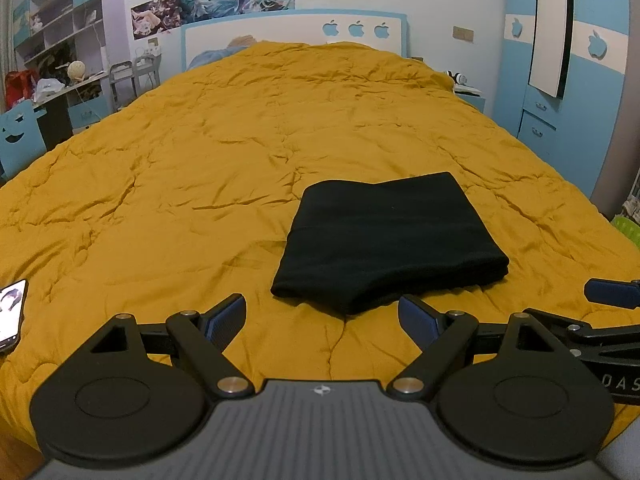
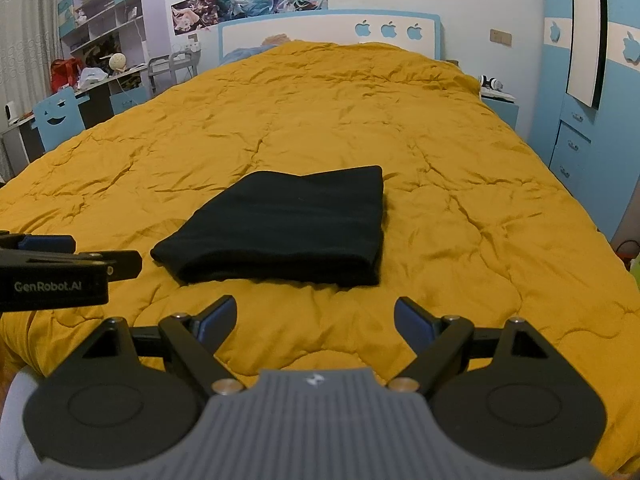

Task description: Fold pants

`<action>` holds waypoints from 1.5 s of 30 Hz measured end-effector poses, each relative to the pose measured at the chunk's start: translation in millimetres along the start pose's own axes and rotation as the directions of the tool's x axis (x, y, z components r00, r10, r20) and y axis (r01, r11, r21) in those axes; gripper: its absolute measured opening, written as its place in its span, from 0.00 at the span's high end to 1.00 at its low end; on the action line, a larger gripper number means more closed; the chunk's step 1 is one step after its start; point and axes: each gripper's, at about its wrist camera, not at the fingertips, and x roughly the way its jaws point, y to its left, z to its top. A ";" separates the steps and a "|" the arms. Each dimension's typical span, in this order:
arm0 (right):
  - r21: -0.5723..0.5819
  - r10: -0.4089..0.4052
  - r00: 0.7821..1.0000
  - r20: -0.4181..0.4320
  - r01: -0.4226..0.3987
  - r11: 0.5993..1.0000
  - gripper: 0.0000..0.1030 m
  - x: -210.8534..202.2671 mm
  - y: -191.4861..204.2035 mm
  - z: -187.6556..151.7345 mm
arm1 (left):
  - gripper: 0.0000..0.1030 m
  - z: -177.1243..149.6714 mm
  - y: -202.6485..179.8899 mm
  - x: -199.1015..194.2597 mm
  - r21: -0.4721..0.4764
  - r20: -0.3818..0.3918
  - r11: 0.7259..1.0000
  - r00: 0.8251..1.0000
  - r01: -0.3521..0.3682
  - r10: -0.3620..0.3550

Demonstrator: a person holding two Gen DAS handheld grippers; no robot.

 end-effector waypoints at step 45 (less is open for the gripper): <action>0.007 -0.003 1.000 -0.001 0.003 1.000 0.20 -3.1 4.2 -2.9 | 0.03 4.5 0.7 1.0 0.032 0.002 0.998 0.998 0.060 -0.061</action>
